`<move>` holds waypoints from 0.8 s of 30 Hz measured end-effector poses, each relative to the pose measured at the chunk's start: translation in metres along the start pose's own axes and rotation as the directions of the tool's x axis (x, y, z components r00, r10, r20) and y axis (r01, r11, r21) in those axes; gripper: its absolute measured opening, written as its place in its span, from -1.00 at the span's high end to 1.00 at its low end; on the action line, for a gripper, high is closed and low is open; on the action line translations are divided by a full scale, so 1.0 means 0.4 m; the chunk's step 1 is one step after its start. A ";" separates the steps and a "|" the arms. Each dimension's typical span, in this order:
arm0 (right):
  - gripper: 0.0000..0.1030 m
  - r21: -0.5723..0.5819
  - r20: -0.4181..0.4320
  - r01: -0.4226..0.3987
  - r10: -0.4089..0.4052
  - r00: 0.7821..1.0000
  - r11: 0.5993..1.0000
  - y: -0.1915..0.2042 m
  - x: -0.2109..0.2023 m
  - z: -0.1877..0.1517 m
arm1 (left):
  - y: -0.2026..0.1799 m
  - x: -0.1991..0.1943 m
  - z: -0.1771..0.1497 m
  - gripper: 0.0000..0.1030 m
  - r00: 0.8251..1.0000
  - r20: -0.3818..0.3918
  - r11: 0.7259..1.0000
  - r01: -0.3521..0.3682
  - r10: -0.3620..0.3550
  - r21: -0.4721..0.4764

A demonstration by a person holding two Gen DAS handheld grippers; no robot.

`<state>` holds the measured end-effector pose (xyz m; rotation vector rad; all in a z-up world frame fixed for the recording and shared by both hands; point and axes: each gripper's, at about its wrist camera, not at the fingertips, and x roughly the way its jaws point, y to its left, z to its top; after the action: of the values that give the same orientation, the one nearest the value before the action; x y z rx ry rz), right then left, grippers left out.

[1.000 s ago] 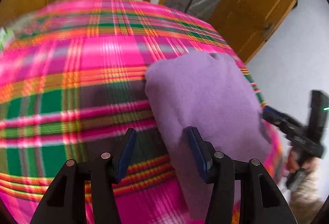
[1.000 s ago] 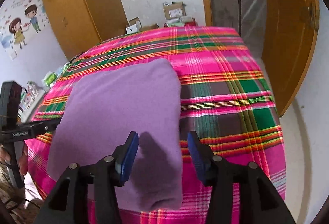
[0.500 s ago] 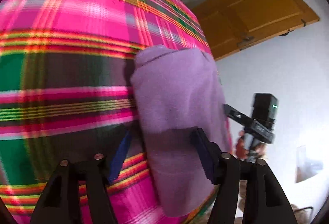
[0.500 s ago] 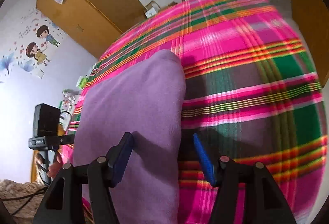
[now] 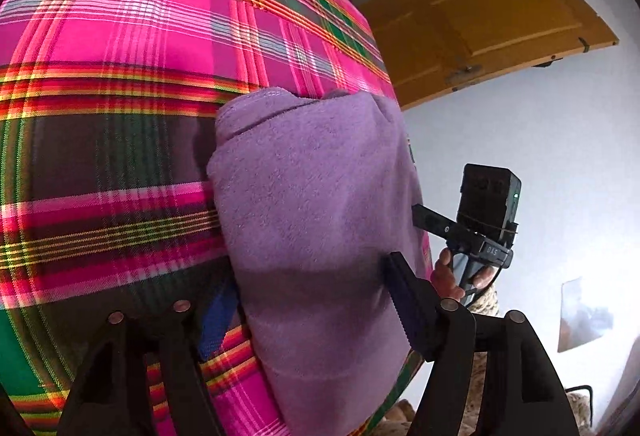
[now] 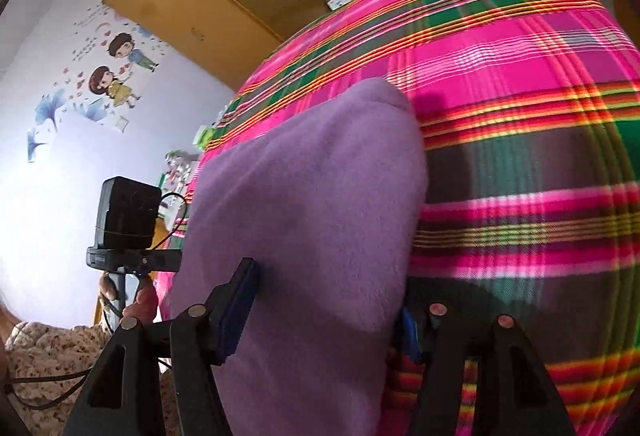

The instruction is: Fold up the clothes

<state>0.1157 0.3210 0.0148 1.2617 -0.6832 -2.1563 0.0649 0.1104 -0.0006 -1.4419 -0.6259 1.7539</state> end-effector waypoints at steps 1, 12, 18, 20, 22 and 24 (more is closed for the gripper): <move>-0.20 0.000 -0.001 -0.003 0.003 1.000 1.000 -0.001 -0.002 -0.001 | 0.000 -0.001 -0.003 -0.40 1.000 0.001 1.000 0.005 -0.005 -0.002; 0.29 -0.032 0.005 0.043 -0.043 0.999 0.999 0.011 -0.010 -0.014 | -0.005 0.007 -0.012 0.04 1.000 0.023 1.000 -0.021 0.021 0.001; 0.45 -0.062 0.021 0.096 -0.095 0.995 0.993 0.036 -0.005 -0.021 | -0.010 0.016 0.000 0.12 0.999 0.032 0.999 -0.035 0.034 0.014; 0.49 -0.060 0.032 0.113 -0.111 0.993 0.992 0.042 -0.007 -0.025 | -0.010 0.018 0.002 0.14 0.999 0.035 0.999 -0.033 0.033 0.015; 0.52 -0.063 0.046 0.145 -0.142 0.989 0.987 0.055 -0.007 -0.030 | -0.011 0.020 0.005 0.13 0.999 0.040 0.999 -0.037 0.036 0.022; 0.55 -0.064 0.060 0.172 -0.168 0.984 0.983 0.065 -0.011 -0.032 | -0.013 0.022 0.008 0.14 0.998 0.039 0.999 -0.045 0.044 0.027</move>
<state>0.1340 0.3031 0.0289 1.2694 -0.5338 -2.3393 0.0624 0.1209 -0.0010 -1.4160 -0.5911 1.8217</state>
